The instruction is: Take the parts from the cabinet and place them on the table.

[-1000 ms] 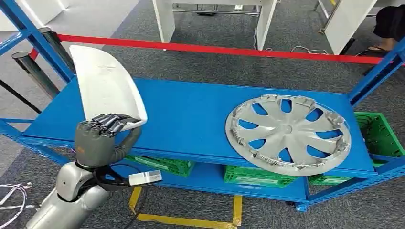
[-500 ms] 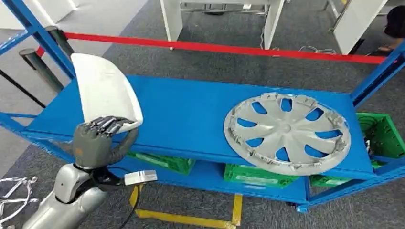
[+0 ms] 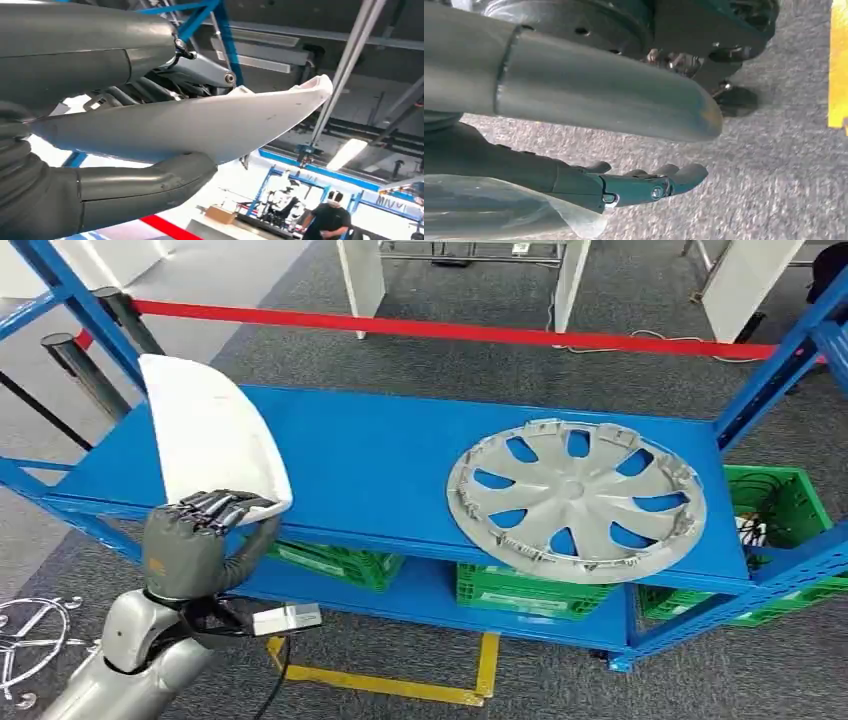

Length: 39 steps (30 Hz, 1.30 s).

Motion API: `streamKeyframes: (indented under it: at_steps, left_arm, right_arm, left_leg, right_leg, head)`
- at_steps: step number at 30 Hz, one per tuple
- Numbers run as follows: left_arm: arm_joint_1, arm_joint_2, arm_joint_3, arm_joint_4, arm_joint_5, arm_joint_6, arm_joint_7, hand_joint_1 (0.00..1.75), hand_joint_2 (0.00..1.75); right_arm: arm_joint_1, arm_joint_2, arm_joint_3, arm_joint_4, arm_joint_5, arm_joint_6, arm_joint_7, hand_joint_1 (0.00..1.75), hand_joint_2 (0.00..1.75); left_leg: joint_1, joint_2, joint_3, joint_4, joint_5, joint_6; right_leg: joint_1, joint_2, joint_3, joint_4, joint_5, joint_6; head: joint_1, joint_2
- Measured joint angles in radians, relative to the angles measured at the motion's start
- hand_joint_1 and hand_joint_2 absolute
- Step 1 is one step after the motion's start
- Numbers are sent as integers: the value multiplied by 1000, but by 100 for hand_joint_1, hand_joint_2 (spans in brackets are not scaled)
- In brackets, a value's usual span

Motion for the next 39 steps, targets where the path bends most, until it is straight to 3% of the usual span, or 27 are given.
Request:
streamKeyframes:
  at_steps: [1,2,4,5,6,7,9,10,11,12,14,15,16,17,20,21,23,25,27,29,30,31,32,35,36,37,39]
  left_arm:
    - [3,6,2,-1,0,0,0,175,175]
    - [4,19,12,-8,11,0,-2,175,175]
    - [5,23,17,-8,13,0,-5,175,175]
    - [6,23,17,-8,13,0,-6,175,175]
    - [5,23,17,-8,13,0,-8,175,175]
    - [5,23,17,-8,13,0,-9,175,175]
    - [11,23,17,-8,14,0,-10,175,175]
    - [12,24,18,-8,15,0,-11,175,175]
    - [13,24,17,-8,17,0,-11,175,175]
    - [13,24,17,-8,17,0,-11,175,175]
    - [14,24,17,-8,19,0,-11,175,175]
    - [15,24,18,-8,20,0,-11,175,175]
    - [16,26,19,-11,21,0,-11,175,175]
    - [18,26,19,-11,22,0,-12,175,175]
    - [21,29,17,-11,20,0,-15,175,175]
    - [24,31,17,-11,19,0,-16,175,175]
    - [25,33,17,-11,16,0,-16,175,175]
    - [27,35,17,-11,16,0,-16,175,175]
    - [29,36,16,-11,16,0,-16,175,175]
    - [29,36,17,-13,16,0,-16,175,175]
    - [29,37,17,-16,16,0,-18,175,175]
    - [28,37,17,-21,17,0,-19,175,175]
    - [27,37,17,-25,17,0,-20,175,175]
    - [29,38,17,-28,17,0,-23,175,175]
    - [29,37,17,-28,17,0,-24,175,175]
    - [28,37,17,-29,16,0,-25,175,175]
    - [32,38,17,-30,17,0,-27,175,175]
  right_arm:
    - [0,0,0,0,0,-3,6,0,0]
    - [-5,15,-2,1,1,-15,18,0,0]
    - [-5,20,-2,1,1,-18,19,0,0]
    - [-3,20,-2,1,2,-18,23,0,0]
    - [-3,20,-2,1,2,-22,24,0,0]
    - [-3,20,-2,1,3,-23,25,0,0]
    - [-4,20,-2,1,4,-23,25,0,0]
    - [-4,20,-2,1,5,-24,26,0,0]
    - [-3,20,-2,1,5,-25,26,0,0]
    - [-3,20,-2,1,5,-25,26,0,0]
    - [-5,20,-2,1,5,-25,26,0,0]
    - [-6,20,-2,1,5,-25,26,0,0]
    - [-9,21,-2,1,6,-24,26,0,0]
    - [-11,21,-2,1,6,-25,26,0,0]
    - [-10,21,-3,1,7,-26,26,0,0]
    - [-11,21,-3,1,6,-31,26,0,0]
    - [-11,25,-4,1,6,-51,26,0,0]
    - [-11,30,-4,1,6,-62,25,0,0]
    - [-11,31,-4,1,6,-65,24,0,0]
    - [-12,31,-5,1,6,-67,24,0,0]
    - [-13,33,-5,1,6,-68,23,0,0]
    - [-13,35,-5,1,6,-68,23,0,0]
    - [-14,36,-6,1,6,-68,23,0,0]
    - [-13,38,-8,1,6,-68,23,0,0]
    - [-10,38,-8,2,7,-68,23,0,0]
    - [-12,38,-9,2,7,-68,21,0,0]
    - [-9,39,-10,2,8,-68,20,0,0]
  left_leg:
    - [-1,6,-93,292,-165,-4]
    - [-46,15,105,-36,-50,80]
    - [-52,15,100,-49,-29,89]
    - [-35,18,99,-85,-3,84]
    - [-34,19,93,-90,12,79]
    - [-29,19,79,-94,25,85]
    - [-23,20,52,-93,45,74]
    - [-20,21,38,-92,56,70]
    - [-15,21,23,-88,65,62]
    - [-7,21,6,-82,73,54]
    - [9,21,-30,-57,83,39]
    - [12,20,-43,-37,85,31]
    - [11,17,-63,-20,86,21]
    - [9,17,-70,-10,91,15]
    - [15,15,-72,-14,115,-5]
    - [18,15,-77,-6,89,-8]
    - [18,16,-100,97,-41,-13]
    - [17,16,-128,254,-131,-15]
    - [17,15,-108,295,-107,-10]
    - [14,15,-15,182,-36,3]
    - [10,15,51,87,-21,14]
    - [1,16,112,-4,-42,25]
    - [0,16,138,-59,-53,27]
    - [-11,15,115,-68,-30,31]
    - [1,19,103,-82,-11,37]
    - [-3,19,86,-83,4,43]
    - [-5,20,52,-78,30,53]
  right_leg:
    - [20,-15,-32,1,23,-30]
    - [37,-23,-65,-3,68,-28]
    - [29,-26,-65,-15,85,-15]
    - [37,-25,-72,-12,81,-14]
    - [38,-16,-82,-1,50,-7]
    - [35,-9,-102,35,-1,0]
    - [22,-9,-130,170,-99,17]
    - [15,-9,-143,237,-120,26]
    - [9,-9,-141,271,-107,35]
    - [2,-10,-119,260,-67,46]
    - [-14,-10,-26,136,9,69]
    - [-24,-9,32,47,3,82]
    - [-12,-3,81,-18,-41,85]
    - [-14,-1,78,-26,-53,57]
    - [-8,-7,46,-18,-41,17]
    - [-10,-12,40,-19,-32,3]
    - [-7,-15,23,-18,-10,-14]
    - [-1,-18,-3,-16,16,-17]
    - [4,-22,-32,-14,36,-18]
    - [9,-23,-56,-14,57,-16]
    - [10,-23,-64,-14,66,-14]
    - [12,-23,-69,-14,74,-9]
    - [13,-23,-73,-14,83,-2]
    - [5,-27,-82,-32,122,21]
    - [2,-25,-94,-28,115,23]
    - [3,-19,-111,-9,63,26]
    - [3,-14,-140,126,-75,30]
  head:
    - [-10,0]
    - [-4,0]
    - [-7,0]
    - [-7,0]
    - [-6,0]
    - [-5,0]
    - [-4,0]
    - [-5,0]
    - [-5,0]
    - [-4,0]
    - [-4,0]
    - [-3,0]
    - [2,0]
    - [-2,0]
    - [0,0]
    - [0,0]
    - [-7,0]
    - [-7,0]
    - [-7,0]
    - [-7,0]
    - [-7,0]
    - [-7,0]
    - [-6,0]
    - [-6,0]
    - [-5,0]
    - [-3,0]
    - [5,0]
